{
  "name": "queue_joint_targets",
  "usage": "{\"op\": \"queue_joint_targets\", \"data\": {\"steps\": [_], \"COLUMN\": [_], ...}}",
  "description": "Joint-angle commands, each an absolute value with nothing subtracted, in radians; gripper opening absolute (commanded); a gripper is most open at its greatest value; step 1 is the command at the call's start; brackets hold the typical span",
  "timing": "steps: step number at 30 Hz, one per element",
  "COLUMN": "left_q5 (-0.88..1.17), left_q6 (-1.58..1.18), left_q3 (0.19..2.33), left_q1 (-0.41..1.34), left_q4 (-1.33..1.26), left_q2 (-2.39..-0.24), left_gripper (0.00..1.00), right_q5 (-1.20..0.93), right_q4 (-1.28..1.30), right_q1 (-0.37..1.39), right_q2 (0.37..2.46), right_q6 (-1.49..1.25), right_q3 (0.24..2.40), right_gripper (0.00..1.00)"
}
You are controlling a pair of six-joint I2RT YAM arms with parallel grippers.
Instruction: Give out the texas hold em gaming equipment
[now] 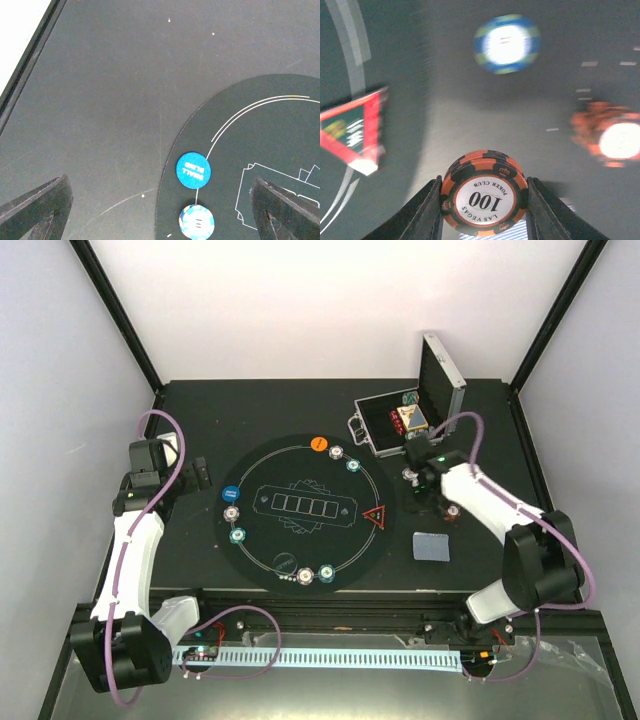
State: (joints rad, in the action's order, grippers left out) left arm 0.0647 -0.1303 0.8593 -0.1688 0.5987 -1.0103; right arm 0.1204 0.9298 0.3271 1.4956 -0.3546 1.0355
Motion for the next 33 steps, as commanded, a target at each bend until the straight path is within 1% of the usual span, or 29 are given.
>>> {"op": "queue_joint_targets", "data": {"steps": [1, 6, 11, 16, 26, 28, 30, 33], "left_q5": [0.071, 0.068, 0.064, 0.064, 0.066, 0.066, 0.067, 0.067], "left_q6": [-0.118, -0.116, -0.115, -0.116, -0.115, -0.115, -0.115, -0.115], "left_q3": [0.882, 0.879, 0.880, 0.879, 0.879, 0.877, 0.879, 0.878], "left_q1": [-0.164, -0.164, -0.164, -0.163, -0.163, -0.163, -0.161, -0.162], "left_q4": [0.604, 0.602, 0.604, 0.603, 0.603, 0.603, 0.603, 0.603], "left_q2": [-1.016, -1.015, -1.016, -1.014, -1.011, -1.010, -1.011, -1.011], "left_gripper": [0.99, 0.99, 0.99, 0.99, 0.99, 0.99, 0.99, 0.99], "right_q5": [0.070, 0.032, 0.013, 0.007, -0.018, -0.016, -0.003, 0.022], "right_q4": [0.921, 0.858, 0.820, 0.805, 0.798, 0.803, 0.813, 0.835], "right_q1": [0.554, 0.783, 0.926, 1.008, 1.071, 1.074, 1.074, 1.074], "right_q2": [1.486, 1.554, 1.636, 1.687, 1.728, 1.729, 1.724, 1.703], "right_q6": [-0.440, -0.512, -0.548, -0.559, -0.558, -0.560, -0.561, -0.556], "right_q3": [1.030, 1.039, 1.054, 1.063, 1.077, 1.079, 1.079, 1.080], "right_gripper": [0.34, 0.35, 0.35, 0.36, 0.38, 0.40, 0.46, 0.57]}}
